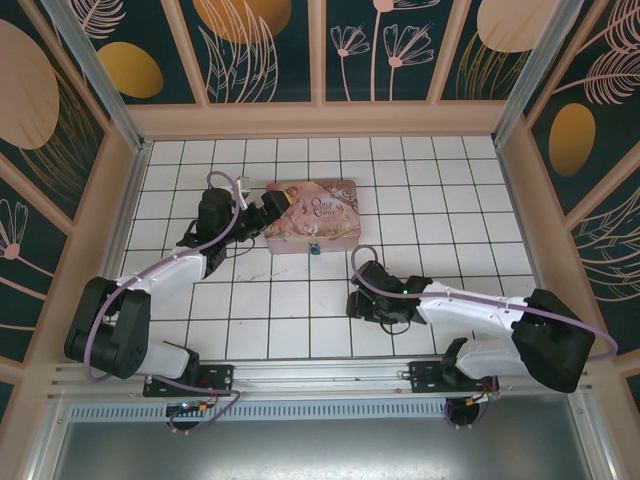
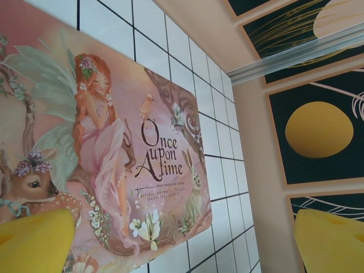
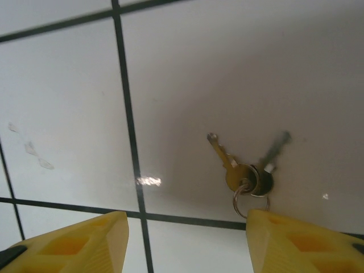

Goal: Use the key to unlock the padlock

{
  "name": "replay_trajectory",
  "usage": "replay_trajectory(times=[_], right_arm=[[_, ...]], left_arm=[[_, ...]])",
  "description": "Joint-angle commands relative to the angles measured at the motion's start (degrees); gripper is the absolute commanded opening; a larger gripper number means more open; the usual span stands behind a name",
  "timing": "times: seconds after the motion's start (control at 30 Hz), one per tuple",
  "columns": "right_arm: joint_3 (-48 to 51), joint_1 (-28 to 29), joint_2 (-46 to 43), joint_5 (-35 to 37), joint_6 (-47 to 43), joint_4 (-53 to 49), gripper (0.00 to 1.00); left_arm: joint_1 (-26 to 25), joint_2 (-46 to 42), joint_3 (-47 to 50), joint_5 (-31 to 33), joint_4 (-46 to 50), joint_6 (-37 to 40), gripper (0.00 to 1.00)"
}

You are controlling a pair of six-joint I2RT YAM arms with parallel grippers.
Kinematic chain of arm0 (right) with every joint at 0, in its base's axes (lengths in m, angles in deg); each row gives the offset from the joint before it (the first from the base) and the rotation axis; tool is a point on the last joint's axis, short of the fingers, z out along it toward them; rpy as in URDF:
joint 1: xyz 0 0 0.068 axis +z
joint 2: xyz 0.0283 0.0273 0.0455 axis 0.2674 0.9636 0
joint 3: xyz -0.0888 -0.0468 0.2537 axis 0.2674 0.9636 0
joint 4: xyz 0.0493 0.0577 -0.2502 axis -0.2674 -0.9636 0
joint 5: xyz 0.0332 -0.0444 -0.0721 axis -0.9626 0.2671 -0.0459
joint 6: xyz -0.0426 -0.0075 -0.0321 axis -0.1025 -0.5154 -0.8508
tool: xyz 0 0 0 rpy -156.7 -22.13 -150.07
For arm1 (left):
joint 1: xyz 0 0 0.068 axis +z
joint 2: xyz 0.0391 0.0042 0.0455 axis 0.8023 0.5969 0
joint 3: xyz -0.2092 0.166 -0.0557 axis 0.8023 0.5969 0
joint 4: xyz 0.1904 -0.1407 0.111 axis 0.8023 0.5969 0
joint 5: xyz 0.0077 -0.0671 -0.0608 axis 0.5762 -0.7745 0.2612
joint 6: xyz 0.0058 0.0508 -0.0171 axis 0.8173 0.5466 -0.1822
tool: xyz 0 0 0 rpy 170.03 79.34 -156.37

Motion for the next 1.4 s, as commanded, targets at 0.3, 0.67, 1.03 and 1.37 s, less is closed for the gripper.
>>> replay_trajectory(times=[0.3,0.67,1.03,1.37], right_arm=[[-0.3,-2.7,4.2,1.0,-2.1,3.4,0.57],[-4.1,-8.0,4.7,3.0,-5.5,2.5,0.56],[-6.1,-6.3,4.0,9.7,7.0,-3.3,0.56],[-11.1,-5.5,11.7,11.9,11.9,-6.6,0.56]], left_arm=[[-0.3,2.0,-1.1,-0.8,-1.7,-0.1,0.99],[-0.3,1.8,-0.3,-0.5,-2.0,-0.2,0.99],[-0.3,1.3,0.6,0.7,-3.3,-0.8,0.99],[-0.3,1.3,0.1,-0.1,-3.5,-0.2,0.99]])
